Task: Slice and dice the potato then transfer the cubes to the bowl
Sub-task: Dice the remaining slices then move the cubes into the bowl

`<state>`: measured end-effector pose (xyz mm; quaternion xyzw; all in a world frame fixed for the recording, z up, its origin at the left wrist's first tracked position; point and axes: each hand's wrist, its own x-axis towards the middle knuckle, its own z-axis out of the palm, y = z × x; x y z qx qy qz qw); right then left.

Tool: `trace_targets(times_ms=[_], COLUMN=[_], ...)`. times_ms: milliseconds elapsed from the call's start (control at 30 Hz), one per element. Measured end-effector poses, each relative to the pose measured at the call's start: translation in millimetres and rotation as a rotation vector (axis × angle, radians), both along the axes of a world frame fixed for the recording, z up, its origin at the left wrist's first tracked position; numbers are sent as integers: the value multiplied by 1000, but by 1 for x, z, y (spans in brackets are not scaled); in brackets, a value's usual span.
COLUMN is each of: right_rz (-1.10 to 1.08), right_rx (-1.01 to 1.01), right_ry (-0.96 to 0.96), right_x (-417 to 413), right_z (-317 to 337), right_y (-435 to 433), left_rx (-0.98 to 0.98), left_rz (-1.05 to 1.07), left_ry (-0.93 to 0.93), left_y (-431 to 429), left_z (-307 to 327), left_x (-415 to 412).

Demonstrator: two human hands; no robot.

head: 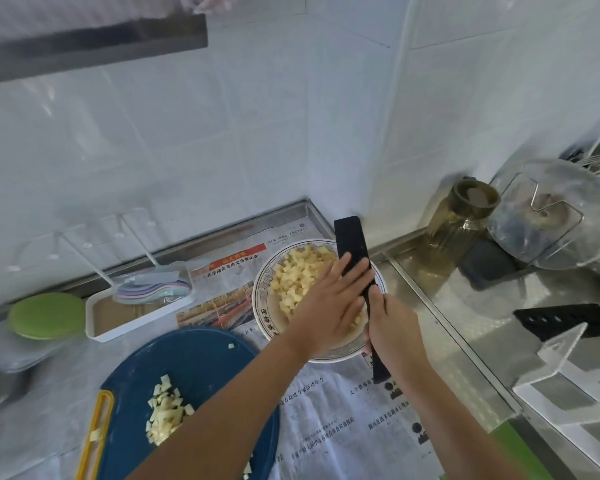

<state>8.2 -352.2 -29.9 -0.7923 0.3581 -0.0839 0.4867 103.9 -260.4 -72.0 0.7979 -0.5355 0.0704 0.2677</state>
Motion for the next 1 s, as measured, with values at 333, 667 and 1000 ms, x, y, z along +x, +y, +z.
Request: trace_targets(times_ms=[333,667,1000], right_rz=[38,126,114], right_rx=[-51,-87,-76], right_ry=[17,-19,-56], right_x=[-9,-26,-33], right_z=[-1,-3,-2], right_y=[1,20,24], left_rx=[-182,-861,173], left_rz=[482,728,725], left_ry=[535,1535,783], left_y=[39,101,141], left_z=[8,5,-32], left_x=[22,40,7])
